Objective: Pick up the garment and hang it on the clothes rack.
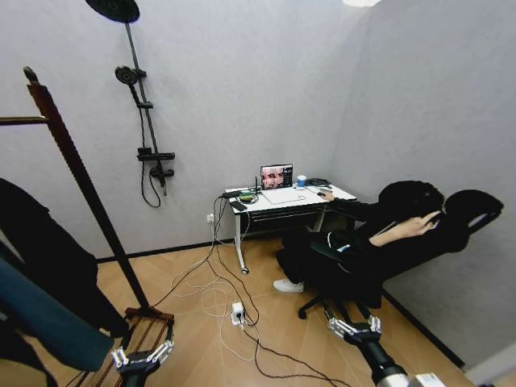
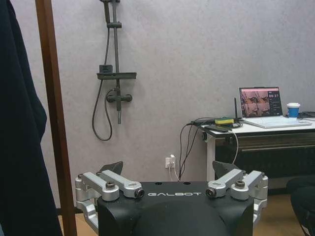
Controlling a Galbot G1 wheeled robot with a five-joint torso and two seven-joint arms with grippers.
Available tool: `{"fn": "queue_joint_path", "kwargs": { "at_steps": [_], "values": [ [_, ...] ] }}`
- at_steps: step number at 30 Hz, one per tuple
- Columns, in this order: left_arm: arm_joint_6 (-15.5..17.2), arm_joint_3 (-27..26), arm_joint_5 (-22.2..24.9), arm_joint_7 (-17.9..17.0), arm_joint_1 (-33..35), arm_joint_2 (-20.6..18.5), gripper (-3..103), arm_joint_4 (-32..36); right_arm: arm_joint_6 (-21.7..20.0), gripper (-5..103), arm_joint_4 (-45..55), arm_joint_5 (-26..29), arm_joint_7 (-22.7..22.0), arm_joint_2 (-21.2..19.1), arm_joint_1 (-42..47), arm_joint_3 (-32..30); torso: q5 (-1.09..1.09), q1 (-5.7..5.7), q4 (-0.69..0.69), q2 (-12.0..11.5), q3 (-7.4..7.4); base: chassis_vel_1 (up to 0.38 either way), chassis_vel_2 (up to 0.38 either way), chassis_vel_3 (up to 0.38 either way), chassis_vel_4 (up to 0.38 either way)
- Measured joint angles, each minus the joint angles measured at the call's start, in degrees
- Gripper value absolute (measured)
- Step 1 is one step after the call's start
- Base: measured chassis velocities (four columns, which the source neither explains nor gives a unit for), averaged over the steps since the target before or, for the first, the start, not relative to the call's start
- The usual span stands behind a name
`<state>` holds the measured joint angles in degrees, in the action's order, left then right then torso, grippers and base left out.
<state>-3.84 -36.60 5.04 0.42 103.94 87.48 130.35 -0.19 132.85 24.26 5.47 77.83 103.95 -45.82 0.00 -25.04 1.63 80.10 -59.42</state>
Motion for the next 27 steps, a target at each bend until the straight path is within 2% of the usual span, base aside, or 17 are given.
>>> {"fn": "queue_joint_path", "kwargs": {
  "at_steps": [18,27],
  "values": [
    [0.0,0.0,0.0,0.0,0.0,0.0,100,0.0,0.0,100,0.0,0.0,0.0,0.0,0.0,0.0,0.0,-3.55,0.01,7.16,-3.65,0.0,0.0,0.0,0.0],
    [0.0,0.0,0.0,0.0,0.0,0.0,100,0.0,0.0,100,0.0,0.0,0.0,0.0,0.0,0.0,0.0,-3.85,0.01,7.73,-3.95,0.0,0.0,0.0,0.0]
  ]
}}
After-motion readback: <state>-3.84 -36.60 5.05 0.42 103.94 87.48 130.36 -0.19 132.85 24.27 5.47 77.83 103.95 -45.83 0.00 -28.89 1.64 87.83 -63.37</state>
